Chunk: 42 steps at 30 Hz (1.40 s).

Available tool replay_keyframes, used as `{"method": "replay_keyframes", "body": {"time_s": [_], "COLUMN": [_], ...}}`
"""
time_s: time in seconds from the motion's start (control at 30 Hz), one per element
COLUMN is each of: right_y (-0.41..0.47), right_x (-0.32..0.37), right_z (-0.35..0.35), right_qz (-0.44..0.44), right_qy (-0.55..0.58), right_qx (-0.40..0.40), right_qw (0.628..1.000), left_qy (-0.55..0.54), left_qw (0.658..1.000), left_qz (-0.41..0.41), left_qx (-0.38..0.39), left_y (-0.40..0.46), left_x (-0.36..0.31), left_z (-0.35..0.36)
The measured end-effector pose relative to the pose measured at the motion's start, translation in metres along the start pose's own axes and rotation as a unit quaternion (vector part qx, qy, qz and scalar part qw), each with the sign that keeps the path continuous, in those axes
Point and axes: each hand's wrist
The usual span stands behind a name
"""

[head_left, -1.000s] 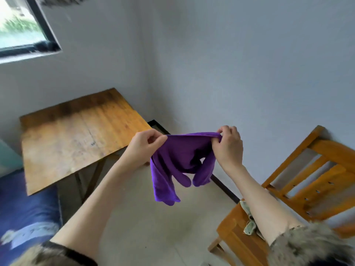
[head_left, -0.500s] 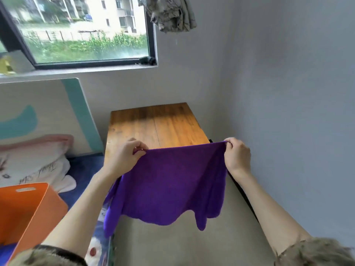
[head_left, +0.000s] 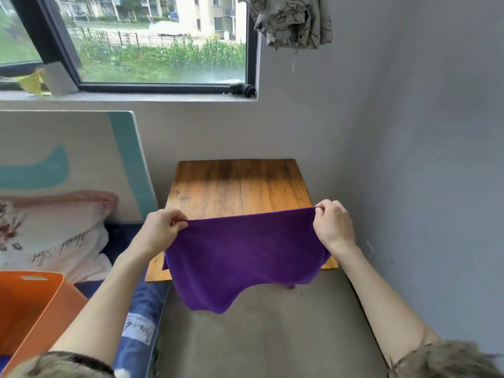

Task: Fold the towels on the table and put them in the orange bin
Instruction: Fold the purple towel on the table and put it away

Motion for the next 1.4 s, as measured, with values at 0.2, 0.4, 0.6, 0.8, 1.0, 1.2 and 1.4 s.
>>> {"method": "replay_keyframes", "body": {"time_s": [0.2, 0.4, 0.6, 0.8, 1.0, 1.2, 1.4], "right_y": [0.057, 0.124, 0.199, 0.258, 0.298, 0.33, 0.357], "right_x": [-0.008, -0.016, -0.026, -0.031, -0.052, -0.077, -0.095], "right_z": [0.038, 0.108, 0.196, 0.267, 0.339, 0.397, 0.434], "right_qz": [-0.032, -0.038, -0.027, -0.045, -0.066, -0.056, -0.035], "right_qy": [-0.072, -0.161, -0.247, -0.307, -0.331, -0.313, -0.292], "right_qx": [-0.004, 0.013, 0.066, 0.111, 0.133, 0.138, 0.166], "right_qw": [0.997, 0.986, 0.966, 0.944, 0.932, 0.938, 0.941], "left_qy": [0.0, 0.005, 0.016, 0.018, 0.076, 0.125, 0.161], "left_qw": [1.0, 0.999, 0.992, 0.988, 0.984, 0.987, 0.985], "left_qz": [-0.021, -0.028, -0.051, -0.086, -0.076, -0.058, -0.037], "left_qx": [-0.002, 0.034, 0.112, 0.128, 0.143, 0.083, 0.049], "left_y": [0.057, 0.144, 0.248, 0.317, 0.371, 0.411, 0.441], "left_x": [0.017, 0.046, 0.084, 0.115, 0.151, 0.17, 0.182], "left_z": [0.018, 0.059, 0.119, 0.174, 0.226, 0.275, 0.315]}}
Point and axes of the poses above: each hand's wrist, its own y-axis towards the middle knuckle, its own z-axis out of the palm, x = y × z, and after that the axes turned 6 degrees about -x, right-handed
